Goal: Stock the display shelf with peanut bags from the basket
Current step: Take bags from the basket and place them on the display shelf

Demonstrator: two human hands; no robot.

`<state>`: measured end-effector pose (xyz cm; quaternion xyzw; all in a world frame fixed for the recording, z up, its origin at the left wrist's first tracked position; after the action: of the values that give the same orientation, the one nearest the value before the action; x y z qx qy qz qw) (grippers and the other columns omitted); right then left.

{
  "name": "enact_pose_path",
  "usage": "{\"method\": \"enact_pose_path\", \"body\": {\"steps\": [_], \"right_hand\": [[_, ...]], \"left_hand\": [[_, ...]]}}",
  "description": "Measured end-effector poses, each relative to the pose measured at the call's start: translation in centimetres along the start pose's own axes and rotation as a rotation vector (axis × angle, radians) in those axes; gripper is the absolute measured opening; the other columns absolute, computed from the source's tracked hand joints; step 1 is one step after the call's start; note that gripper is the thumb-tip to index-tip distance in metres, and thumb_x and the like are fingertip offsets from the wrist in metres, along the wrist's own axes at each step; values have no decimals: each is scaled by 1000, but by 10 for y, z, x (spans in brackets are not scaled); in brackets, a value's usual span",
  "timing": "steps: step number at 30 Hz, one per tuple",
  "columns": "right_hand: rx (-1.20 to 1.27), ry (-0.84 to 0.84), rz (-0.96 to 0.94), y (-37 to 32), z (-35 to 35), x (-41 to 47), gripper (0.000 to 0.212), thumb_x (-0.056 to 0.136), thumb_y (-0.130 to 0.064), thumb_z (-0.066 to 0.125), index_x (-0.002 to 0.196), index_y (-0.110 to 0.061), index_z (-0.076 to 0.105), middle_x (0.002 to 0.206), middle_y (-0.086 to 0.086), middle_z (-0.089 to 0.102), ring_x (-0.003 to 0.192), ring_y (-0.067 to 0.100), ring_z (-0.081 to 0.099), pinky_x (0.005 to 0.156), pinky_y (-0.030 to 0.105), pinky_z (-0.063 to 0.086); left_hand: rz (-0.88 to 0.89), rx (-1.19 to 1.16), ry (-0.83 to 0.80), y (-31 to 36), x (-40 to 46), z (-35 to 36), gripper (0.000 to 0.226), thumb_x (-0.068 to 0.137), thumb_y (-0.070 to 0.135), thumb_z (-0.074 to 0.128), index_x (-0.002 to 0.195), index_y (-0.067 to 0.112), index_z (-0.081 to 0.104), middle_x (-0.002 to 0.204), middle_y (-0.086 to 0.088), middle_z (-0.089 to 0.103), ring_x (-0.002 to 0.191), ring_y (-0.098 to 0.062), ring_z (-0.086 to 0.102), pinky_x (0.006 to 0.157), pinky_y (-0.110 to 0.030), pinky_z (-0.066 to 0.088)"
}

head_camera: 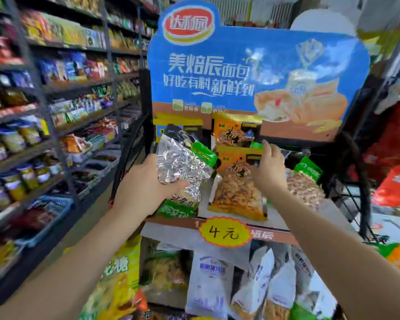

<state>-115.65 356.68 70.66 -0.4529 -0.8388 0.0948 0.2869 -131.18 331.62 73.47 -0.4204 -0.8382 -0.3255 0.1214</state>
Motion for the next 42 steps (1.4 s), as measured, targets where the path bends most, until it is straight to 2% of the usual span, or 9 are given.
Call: {"method": "enact_pose_path", "body": {"steps": [4, 8, 12, 14, 19, 27, 31, 34, 42], "right_hand": [[18, -26, -759, -59, -23, -47, 63, 81, 3, 57, 137, -18, 38, 146, 11, 36, 129, 33, 40, 89, 33, 45], [-71, 9, -1002, -56, -43, -73, 72, 74, -5, 62, 138, -18, 33, 145, 8, 38, 128, 28, 38, 101, 39, 38], [120, 18, -882, -22, -73, -67, 68, 73, -2, 70, 129, -26, 40, 137, 8, 51, 125, 24, 46, 102, 33, 38], [271, -41, -748, 0, -87, -60, 58, 77, 2, 69, 123, -26, 50, 125, 4, 60, 115, 16, 54, 93, 20, 42], [676, 18, -155, 88, -107, -19, 4, 88, -23, 60, 87, -25, 56, 63, -8, 56, 50, -1, 52, 49, 18, 38], [737, -103, 606, 222, -33, 8, 34, 91, -35, 52, 101, -3, 58, 72, 9, 55, 62, 24, 50, 61, 31, 41], [713, -168, 678, 223, -6, 14, 57, 93, -41, 42, 122, 8, 46, 101, 15, 56, 88, 32, 58, 85, 38, 50], [785, -198, 723, 216, 4, 14, 58, 89, -46, 48, 121, 2, 42, 100, 15, 59, 69, 27, 59, 54, 29, 49], [1099, -164, 560, 196, -27, 24, 38, 77, -11, 73, 109, -2, 54, 78, 6, 62, 55, 15, 56, 36, 19, 46]], "left_hand": [[-67, -146, -122, 14, 6, 18, 63, 67, 63, 66, 100, 14, 43, 69, 7, 38, 74, -24, 51, 54, -29, 34], [-456, -811, -371, 29, 20, 63, 73, 70, 59, 68, 121, 11, 51, 128, -1, 54, 118, -24, 50, 97, -41, 38], [-642, -1045, -642, 71, 11, 114, 25, 90, 34, 55, 93, 9, 58, 73, -5, 70, 50, -16, 67, 42, -20, 52], [-579, -1055, -713, 86, 10, 130, 26, 96, 28, 46, 94, 7, 60, 73, -8, 66, 42, -15, 62, 36, -20, 47], [-45, -382, -537, 103, 31, 145, 29, 98, 33, 39, 98, 17, 63, 81, 1, 72, 69, -29, 66, 60, -35, 50], [260, -190, -458, 182, 32, 205, 30, 95, 21, 48, 122, 12, 57, 124, -5, 61, 108, -20, 58, 84, -26, 43], [187, -187, -481, 192, 40, 230, 36, 94, 32, 48, 115, 6, 61, 102, -15, 68, 78, -25, 62, 61, -29, 41], [205, -120, -554, 196, 36, 235, 44, 94, 40, 45, 111, 3, 61, 78, -12, 63, 61, -22, 56, 51, -29, 32], [245, -243, -599, 201, 19, 239, 39, 92, 34, 53, 123, 10, 52, 136, -6, 51, 119, -23, 51, 85, -29, 41]]}}
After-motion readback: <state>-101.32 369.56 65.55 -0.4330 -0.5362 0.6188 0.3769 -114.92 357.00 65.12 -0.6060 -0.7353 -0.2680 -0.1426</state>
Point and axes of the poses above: each hand's wrist, its own x-axis towards the middle knuckle, its own z-axis out of the palm, y = z × x, the point moved 9 cm from there along x, towards the middle knuckle
